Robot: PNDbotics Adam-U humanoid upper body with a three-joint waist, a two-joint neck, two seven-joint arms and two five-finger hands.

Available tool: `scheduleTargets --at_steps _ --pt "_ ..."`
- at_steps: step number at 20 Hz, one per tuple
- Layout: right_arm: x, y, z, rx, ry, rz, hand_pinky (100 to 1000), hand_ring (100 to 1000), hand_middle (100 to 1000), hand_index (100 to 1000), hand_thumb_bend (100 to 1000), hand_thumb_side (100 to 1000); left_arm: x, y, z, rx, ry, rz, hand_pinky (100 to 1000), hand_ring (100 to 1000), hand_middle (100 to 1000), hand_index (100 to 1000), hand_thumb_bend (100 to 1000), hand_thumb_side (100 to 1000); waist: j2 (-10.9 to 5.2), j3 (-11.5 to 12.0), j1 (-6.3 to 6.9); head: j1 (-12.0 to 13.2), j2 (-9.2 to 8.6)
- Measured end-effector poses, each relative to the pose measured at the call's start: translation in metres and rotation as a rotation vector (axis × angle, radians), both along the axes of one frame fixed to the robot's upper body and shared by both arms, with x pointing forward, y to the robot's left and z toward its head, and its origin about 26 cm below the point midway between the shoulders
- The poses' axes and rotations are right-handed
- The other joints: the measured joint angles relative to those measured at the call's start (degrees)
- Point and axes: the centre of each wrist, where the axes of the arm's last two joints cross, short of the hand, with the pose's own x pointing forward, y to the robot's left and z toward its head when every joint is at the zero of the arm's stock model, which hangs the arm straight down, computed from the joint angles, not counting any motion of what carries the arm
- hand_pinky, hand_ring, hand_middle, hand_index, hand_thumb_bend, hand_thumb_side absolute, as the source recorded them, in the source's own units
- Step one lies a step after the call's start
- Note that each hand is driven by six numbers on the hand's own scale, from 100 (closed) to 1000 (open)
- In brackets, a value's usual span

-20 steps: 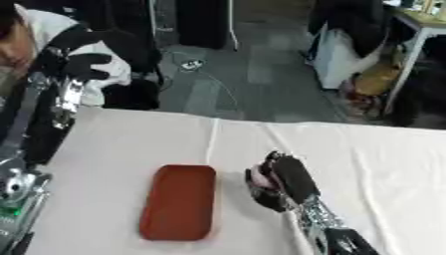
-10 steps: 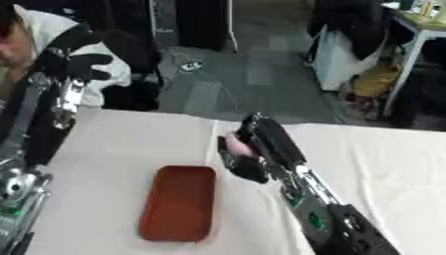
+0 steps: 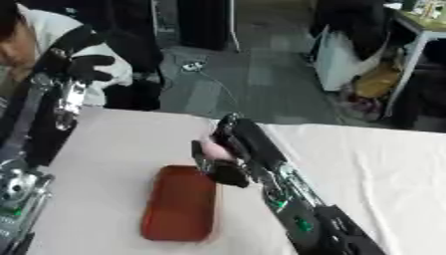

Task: Pick up objects on the table and place them in the box.

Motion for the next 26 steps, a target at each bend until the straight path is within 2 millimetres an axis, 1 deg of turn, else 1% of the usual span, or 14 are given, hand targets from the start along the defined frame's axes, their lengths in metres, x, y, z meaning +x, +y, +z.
scheduleTargets --at_steps 3,8,13,16,21,26 --pt "-0.002 0.008 -0.005 0.001 0.009 0.015 100 100 100 133 100 378 0.000 0.000 0.000 0.000 -0.001 -0.001 703 731 860 966 100 828 0.00 0.03 0.00 -0.02 0.00" --pt "-0.003 0.017 -0.018 -0.011 0.022 0.021 100 100 100 135 100 384 0.000 0.000 0.001 0.001 -0.004 -0.002 702 730 860 966 100 829 0.02 0.04 0.12 -0.06 0.00" --pt "0.003 0.024 -0.040 -0.042 0.021 -0.013 100 100 100 137 100 382 0.000 -0.001 0.002 0.001 -0.007 -0.005 702 730 860 966 100 829 0.38 0.05 0.36 -0.49 -0.03" --pt "0.008 0.026 -0.055 -0.061 0.014 -0.043 100 100 100 138 100 384 0.001 -0.002 0.004 0.000 -0.013 -0.007 702 730 860 966 100 829 0.61 0.11 0.41 -0.64 -0.11" --pt "0.017 0.023 -0.070 -0.097 -0.012 -0.089 100 100 100 140 100 391 0.001 -0.004 0.006 -0.006 -0.023 -0.015 701 730 860 966 100 829 1.16 0.29 0.67 -1.01 -0.66" --pt "0.021 0.024 -0.077 -0.121 -0.042 -0.116 100 100 100 140 100 378 0.002 -0.005 0.008 -0.009 -0.033 -0.021 701 730 860 966 100 829 1.51 0.40 0.83 -1.04 -1.10"
